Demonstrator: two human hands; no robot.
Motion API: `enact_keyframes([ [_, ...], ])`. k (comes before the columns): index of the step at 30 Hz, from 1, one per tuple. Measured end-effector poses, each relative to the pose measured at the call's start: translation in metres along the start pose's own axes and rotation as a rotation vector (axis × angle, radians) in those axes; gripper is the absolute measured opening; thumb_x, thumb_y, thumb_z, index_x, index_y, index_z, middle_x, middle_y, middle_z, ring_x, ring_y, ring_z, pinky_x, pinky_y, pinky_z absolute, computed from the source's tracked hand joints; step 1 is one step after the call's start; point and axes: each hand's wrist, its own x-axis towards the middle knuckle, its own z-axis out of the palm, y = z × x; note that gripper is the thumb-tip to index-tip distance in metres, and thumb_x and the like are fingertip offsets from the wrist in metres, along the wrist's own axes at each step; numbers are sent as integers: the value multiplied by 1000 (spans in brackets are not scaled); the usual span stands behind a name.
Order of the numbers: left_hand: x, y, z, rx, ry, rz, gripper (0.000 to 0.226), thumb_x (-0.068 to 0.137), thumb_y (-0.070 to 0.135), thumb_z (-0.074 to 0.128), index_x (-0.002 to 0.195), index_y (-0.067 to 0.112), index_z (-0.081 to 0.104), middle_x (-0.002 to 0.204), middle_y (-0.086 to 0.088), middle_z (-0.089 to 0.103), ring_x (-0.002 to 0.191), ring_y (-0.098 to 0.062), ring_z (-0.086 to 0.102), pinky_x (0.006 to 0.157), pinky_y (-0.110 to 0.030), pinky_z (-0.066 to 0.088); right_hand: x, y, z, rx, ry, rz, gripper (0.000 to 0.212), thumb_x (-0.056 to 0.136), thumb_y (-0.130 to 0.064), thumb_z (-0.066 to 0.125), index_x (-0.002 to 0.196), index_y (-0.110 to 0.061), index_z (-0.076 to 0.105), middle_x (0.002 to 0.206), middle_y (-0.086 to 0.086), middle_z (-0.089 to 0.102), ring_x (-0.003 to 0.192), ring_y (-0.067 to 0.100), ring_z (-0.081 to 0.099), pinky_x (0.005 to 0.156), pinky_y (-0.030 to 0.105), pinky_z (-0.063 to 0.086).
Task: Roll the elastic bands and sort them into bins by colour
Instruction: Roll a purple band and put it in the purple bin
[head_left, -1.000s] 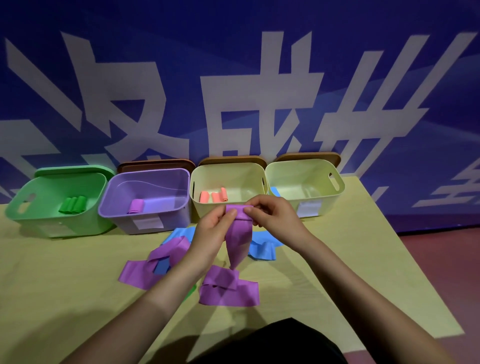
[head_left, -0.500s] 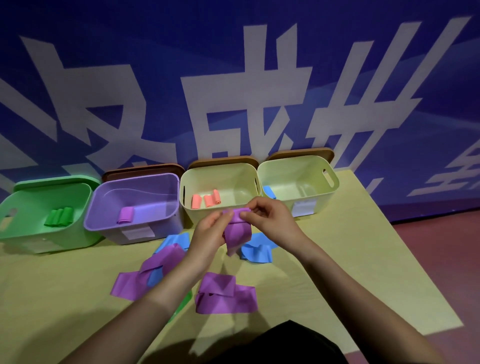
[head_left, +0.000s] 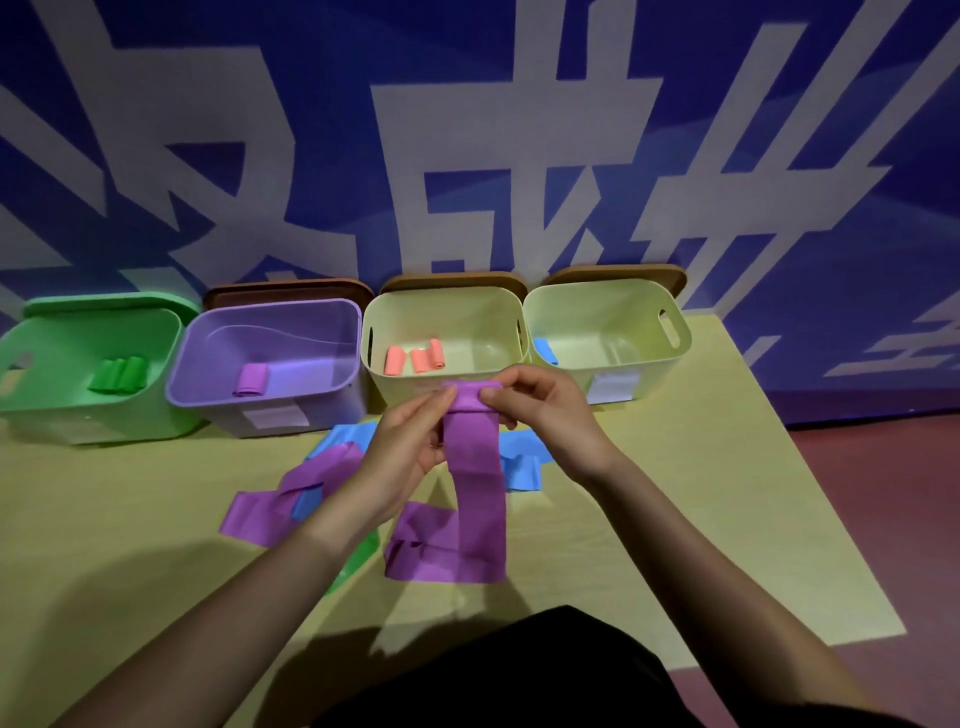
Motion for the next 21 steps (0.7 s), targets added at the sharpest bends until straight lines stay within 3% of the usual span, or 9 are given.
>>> enact_keyframes([
  [2,-2,-3,-2,46,-31,-53,21,96,17,47,98,8,67,82,-7,73,72,-16,68,63,-25,57,-1,2,0,-9,20,-22,13,85,3,65,76,-6,63,58,0,54,54,8,48,57,17,42],
  [5,-6,-5,-2,76,-2,-75,19,95,18,52,95,8,69,81,-9,68,73,-18,63,66,-28,55,-5,5,2,-112,21,-64,16,84,0,68,78,-15,65,67,-2,59,62,6,53,64,18,47],
  [8,-7,-2,0,80,13,-54,19,95,16,53,89,7,68,71,-4,66,64,-15,62,59,-25,53,-10,5,2,-277,28,-200,15,84,-3,70,85,-18,66,78,-2,63,70,8,57,69,20,49],
  [14,-15,2,3,-34,12,-112,20,96,9,47,92,7,67,76,-5,69,68,-12,64,61,-24,51,-14,5,-4,-849,-12,-669,11,84,-6,66,94,-6,70,82,4,62,72,13,54,67,21,45],
  [18,-24,3,3,-218,37,-194,20,95,8,45,90,6,63,69,-7,67,59,-13,64,55,-25,53,-16,6,-2,-1034,-61,-858,17,88,-12,60,96,-1,71,85,10,64,78,26,60,66,30,48],
  [21,-29,2,0,-289,34,-205,20,93,11,44,90,6,62,70,-8,68,60,-16,62,61,-29,52,-16,0,1,-1081,-123,-904,20,89,-13,58,98,-2,71,85,11,63,77,29,61,62,35,51],
])
